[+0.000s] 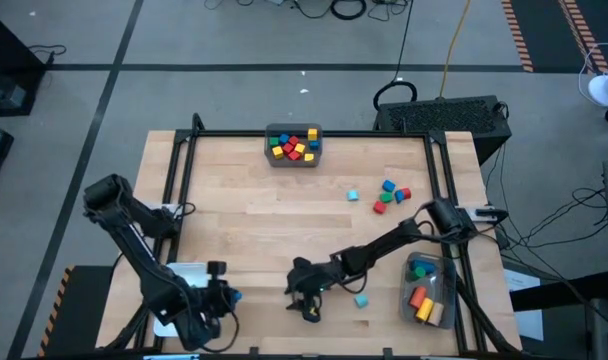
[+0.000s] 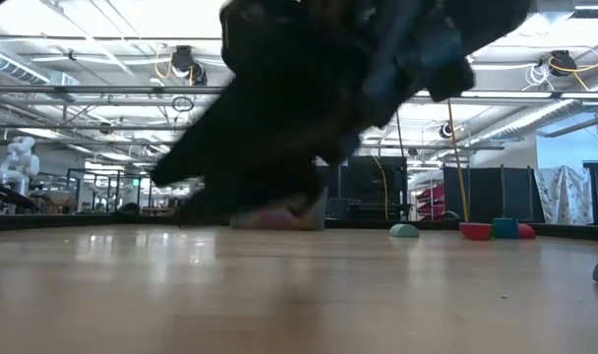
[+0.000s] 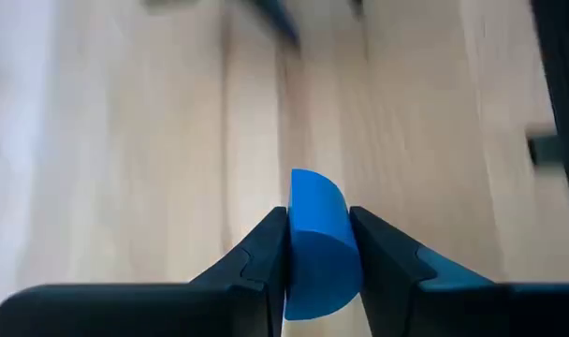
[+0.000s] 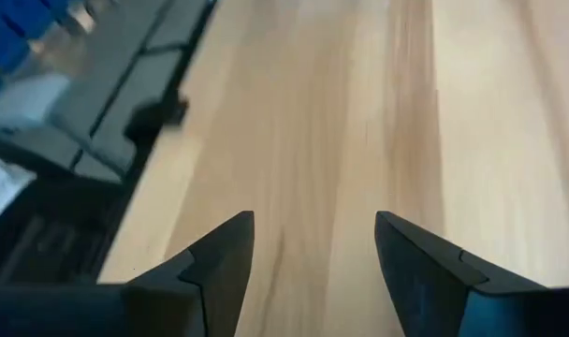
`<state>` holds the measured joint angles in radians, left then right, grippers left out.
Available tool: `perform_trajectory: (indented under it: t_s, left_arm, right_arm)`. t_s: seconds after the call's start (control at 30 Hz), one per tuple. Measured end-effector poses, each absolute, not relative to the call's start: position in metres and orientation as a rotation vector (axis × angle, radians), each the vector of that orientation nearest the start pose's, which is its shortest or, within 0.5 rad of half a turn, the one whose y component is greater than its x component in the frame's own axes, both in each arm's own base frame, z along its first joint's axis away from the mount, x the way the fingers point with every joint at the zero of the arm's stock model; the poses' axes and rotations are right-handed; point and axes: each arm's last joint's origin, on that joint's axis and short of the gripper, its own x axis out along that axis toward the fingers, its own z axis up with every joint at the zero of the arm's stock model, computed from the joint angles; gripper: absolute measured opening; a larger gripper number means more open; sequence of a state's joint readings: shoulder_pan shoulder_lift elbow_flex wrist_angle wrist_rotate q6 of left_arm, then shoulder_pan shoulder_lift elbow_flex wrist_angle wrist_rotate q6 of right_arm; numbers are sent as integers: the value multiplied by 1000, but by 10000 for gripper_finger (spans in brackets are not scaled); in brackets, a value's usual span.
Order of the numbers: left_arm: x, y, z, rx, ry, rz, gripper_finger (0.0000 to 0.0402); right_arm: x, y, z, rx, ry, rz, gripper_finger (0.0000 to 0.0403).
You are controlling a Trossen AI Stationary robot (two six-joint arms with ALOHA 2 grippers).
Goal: Sort blocks by size
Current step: Put the blue half circle block into the white bin
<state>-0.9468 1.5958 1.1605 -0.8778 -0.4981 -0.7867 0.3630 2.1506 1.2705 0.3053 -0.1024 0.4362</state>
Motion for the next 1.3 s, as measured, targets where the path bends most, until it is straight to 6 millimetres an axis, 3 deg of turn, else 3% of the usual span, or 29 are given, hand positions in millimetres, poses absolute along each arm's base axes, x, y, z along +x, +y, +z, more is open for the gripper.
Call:
perform_trajectory:
  t_s: [0.13, 0.3, 0.57, 0.77, 1.13, 1.3]
  left_arm:
    - [168, -227, 229, 84, 1204, 66, 99]
    - [150, -225, 228, 34, 1371, 130, 99]
    - [135, -231, 227, -7, 1437, 142, 99]
    - [131, -227, 227, -11, 1462, 206, 98]
    - [141, -219, 226, -75, 1529, 258, 98]
    - [141, -209, 209, -106, 1642, 291, 98]
  right_arm:
    - [407, 167, 113, 363, 803, 274, 208]
    - [389, 172, 123, 352, 926, 167, 208]
    - [358, 177, 171, 303, 948, 1, 208]
    - [334, 176, 197, 439, 1014, -120, 208]
    - [300, 180, 185, 536, 1284, -360, 208]
    - [291, 186, 185, 549, 1318, -412, 208]
